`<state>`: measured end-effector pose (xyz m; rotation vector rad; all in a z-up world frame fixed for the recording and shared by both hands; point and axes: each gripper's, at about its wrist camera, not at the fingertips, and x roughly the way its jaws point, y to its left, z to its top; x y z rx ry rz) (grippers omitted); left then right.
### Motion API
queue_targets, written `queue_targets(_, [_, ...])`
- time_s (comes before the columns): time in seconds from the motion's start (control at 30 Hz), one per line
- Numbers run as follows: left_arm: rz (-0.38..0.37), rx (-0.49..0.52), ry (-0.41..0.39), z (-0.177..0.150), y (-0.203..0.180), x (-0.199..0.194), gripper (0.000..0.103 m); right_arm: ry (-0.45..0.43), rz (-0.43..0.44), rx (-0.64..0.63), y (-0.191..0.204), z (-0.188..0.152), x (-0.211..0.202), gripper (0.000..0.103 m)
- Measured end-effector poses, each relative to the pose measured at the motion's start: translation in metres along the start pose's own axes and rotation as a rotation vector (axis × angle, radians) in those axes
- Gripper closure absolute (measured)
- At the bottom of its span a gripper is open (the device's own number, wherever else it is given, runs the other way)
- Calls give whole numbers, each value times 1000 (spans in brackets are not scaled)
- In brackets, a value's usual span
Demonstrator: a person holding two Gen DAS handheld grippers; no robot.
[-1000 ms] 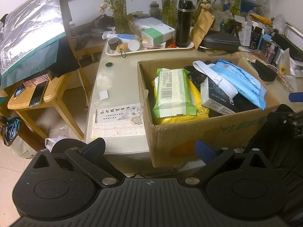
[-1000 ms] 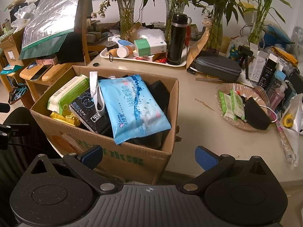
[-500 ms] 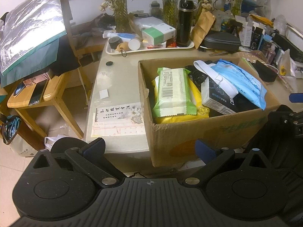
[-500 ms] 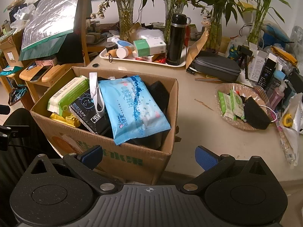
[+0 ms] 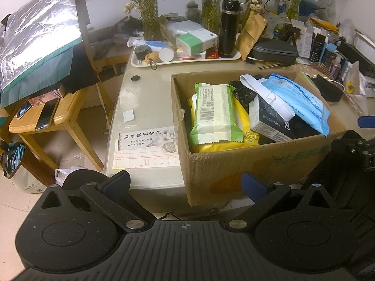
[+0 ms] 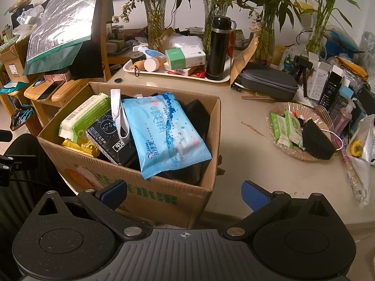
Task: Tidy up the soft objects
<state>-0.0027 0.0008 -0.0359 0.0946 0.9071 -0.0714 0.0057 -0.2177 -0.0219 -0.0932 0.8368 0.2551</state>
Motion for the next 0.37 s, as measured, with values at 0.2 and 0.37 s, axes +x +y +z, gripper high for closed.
queue_targets(0.2, [-2,1,2,-2,0,0,0,-1,1,1,0,0,0,0])
queue_targets(0.37, [-4,-2,-2,-3,-3,-1,0,0,0,3,0,-1,0,0])
